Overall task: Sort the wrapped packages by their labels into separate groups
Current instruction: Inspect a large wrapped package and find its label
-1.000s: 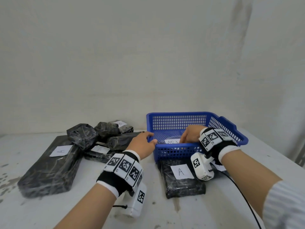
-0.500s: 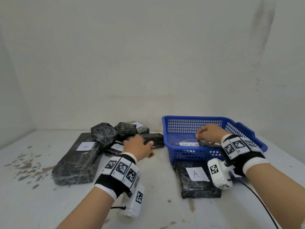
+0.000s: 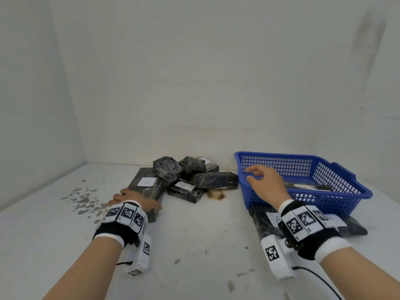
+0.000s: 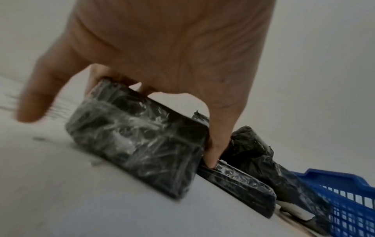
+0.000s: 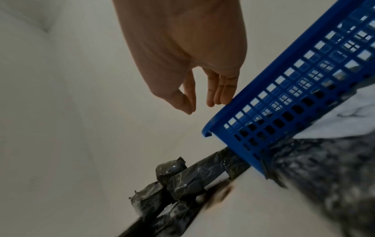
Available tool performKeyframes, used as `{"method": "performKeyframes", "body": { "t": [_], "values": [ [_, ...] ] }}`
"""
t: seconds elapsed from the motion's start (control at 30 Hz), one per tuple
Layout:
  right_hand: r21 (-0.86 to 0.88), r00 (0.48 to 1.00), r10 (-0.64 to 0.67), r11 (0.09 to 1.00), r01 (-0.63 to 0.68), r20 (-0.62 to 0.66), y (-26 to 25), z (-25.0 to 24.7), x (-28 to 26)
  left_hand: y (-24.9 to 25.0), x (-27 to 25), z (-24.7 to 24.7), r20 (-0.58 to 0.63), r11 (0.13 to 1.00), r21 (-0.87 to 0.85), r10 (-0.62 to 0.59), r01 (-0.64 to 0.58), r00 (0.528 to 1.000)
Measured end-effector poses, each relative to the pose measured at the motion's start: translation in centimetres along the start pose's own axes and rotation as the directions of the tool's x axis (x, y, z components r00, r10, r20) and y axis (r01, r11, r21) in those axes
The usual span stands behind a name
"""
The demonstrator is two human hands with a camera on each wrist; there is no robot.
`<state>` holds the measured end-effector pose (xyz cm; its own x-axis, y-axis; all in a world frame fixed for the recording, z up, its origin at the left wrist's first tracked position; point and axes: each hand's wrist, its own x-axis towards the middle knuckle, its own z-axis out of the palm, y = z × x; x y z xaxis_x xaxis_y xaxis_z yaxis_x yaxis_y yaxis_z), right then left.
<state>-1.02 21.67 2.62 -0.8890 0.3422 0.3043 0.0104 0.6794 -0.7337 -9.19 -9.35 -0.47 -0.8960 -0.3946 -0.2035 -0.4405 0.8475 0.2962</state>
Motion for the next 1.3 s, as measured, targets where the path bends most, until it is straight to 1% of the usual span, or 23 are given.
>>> {"method": "performKeyframes", "body": {
  "t": [0.03, 0.1, 0.2, 0.27, 0.33, 0.43, 0.5, 0.57, 0.73, 0.8, 0.87, 0.93, 1.0, 1.03, 1.07, 1.13, 1.2, 1.3],
  "values": [
    [0.008, 1.0, -0.005, 1.0, 0.005, 0.009, -0.3, 0.4, -0.3, -0.1, -0.2, -0.1, -0.017, 1.0, -0.012, 0.005, -0.005, 1.0],
    [0.018, 1.0, -0.017, 1.0, 0.017, 0.019, -0.8, 1.0, -0.9, -0.5, -0.1, -0.6, -0.048, 0.996, -0.09, 0.012, -0.017, 0.999],
    [0.003, 0.998, -0.039, 0.999, 0.038, 0.053, -1.7, 1.6, -1.6, -1.8, 0.0, -2.0, -0.093, 0.988, -0.138, 0.064, -0.076, 0.994],
    [-0.009, 0.996, -0.054, 0.998, 0.055, 0.073, -2.3, 2.0, -2.0, -3.0, 0.1, -2.9, -0.142, 0.982, -0.152, 0.088, -0.11, 0.986],
    [-0.009, 0.994, -0.065, 0.998, 0.066, 0.092, -3.0, 2.6, -2.4, -4.6, 0.2, -3.7, -0.199, 0.969, -0.212, 0.087, -0.13, 0.976],
    [0.008, 0.989, -0.095, 0.995, 0.095, 0.115, -4.2, 3.7, -2.9, -7.2, 0.6, -4.7, -0.28, 0.924, -0.322, 0.118, -0.209, 0.953],
    [0.06, 0.986, -0.108, 0.993, 0.101, 0.127, -5.1, 4.6, -3.1, -8.4, 0.1, -5.6, -0.306, 0.875, -0.4, 0.154, -0.273, 0.94],
    [0.125, 0.982, -0.127, 0.986, 0.11, 0.138, -6.0, 5.4, -3.2, -9.2, -0.6, -6.6, -0.321, 0.831, -0.441, 0.206, -0.339, 0.924],
    [0.299, 0.981, -0.121, 0.952, 0.071, 0.154, -7.9, 6.2, -3.0, -9.5, -2.7, -7.7, -0.332, 0.725, -0.459, 0.396, -0.513, 0.856],
    [0.347, 0.982, -0.112, 0.936, 0.053, 0.153, -8.3, 5.8, -2.4, -9.1, -3.8, -8.1, -0.313, 0.669, -0.467, 0.486, -0.578, 0.816],
    [0.398, 0.98, -0.081, 0.917, 0.002, 0.18, -8.3, 4.8, -1.8, -8.4, -4.8, -8.3, -0.289, 0.609, -0.482, 0.569, -0.63, 0.77],
    [0.456, 0.96, -0.029, 0.884, -0.105, 0.278, -8.1, 3.3, -1.4, -7.5, -5.7, -8.3, -0.258, 0.553, -0.493, 0.644, -0.672, 0.72],
    [0.522, 0.92, 0.015, 0.82, -0.236, 0.392, -7.8, 1.6, -1.3, -6.3, -6.7, -8.3, -0.237, 0.501, -0.502, 0.705, -0.705, 0.669],
    [0.554, 0.904, 0.024, 0.783, -0.282, 0.426, -7.5, 0.8, -1.4, -5.6, -7.1, -8.3, -0.229, 0.476, -0.503, 0.731, -0.721, 0.642],
    [0.584, 0.9, 0.02, 0.755, -0.299, 0.436, -7.0, 0.1, -1.4, -4.9, -7.5, -8.3, -0.222, 0.458, -0.501, 0.752, -0.734, 0.621],
    [0.647, 0.909, -0.009, 0.706, -0.289, 0.416, -5.5, -1.0, -1.2, -3.4, -8.2, -8.1, -0.215, 0.431, -0.502, 0.777, -0.75, 0.591],
    [0.708, 0.926, -0.003, 0.645, -0.288, 0.378, -4.0, -1.9, -1.0, -1.9, -8.8, -7.6, -0.225, 0.415, -0.518, 0.778, -0.748, 0.587],
    [0.785, 0.937, 0.009, 0.543, -0.299, 0.35, -1.7, -2.9, -0.9, 0.2, -9.0, -6.8, -0.249, 0.395, -0.582, 0.746, -0.711, 0.618]
  ]
}}
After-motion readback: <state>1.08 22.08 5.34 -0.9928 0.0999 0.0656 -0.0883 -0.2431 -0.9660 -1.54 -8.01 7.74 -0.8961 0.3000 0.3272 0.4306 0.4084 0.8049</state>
